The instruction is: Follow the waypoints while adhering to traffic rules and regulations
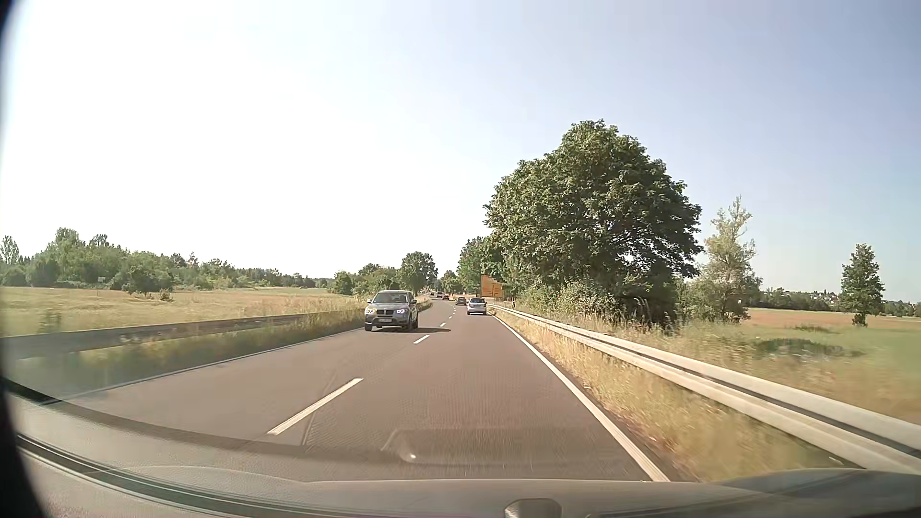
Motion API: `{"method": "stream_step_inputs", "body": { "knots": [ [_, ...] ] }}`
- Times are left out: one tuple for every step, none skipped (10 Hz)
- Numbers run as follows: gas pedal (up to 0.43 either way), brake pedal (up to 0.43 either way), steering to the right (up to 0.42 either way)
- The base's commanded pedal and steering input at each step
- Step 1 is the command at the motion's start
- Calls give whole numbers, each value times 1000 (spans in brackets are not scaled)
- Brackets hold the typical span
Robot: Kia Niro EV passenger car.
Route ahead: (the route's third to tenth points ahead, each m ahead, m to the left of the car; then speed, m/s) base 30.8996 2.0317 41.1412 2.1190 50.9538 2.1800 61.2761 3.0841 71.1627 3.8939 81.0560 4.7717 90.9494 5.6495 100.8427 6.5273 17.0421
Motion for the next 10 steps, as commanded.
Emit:
{"method": "stream_step_inputs", "body": {
  "knots": [
    [0, 18, -3],
    [0, 18, -3],
    [0, 18, -3],
    [0, 18, -3],
    [0, 18, -3],
    [0, 18, -3],
    [0, 18, -3],
    [0, 18, -3],
    [0, 18, -3],
    [0, 18, -3]
  ]
}}
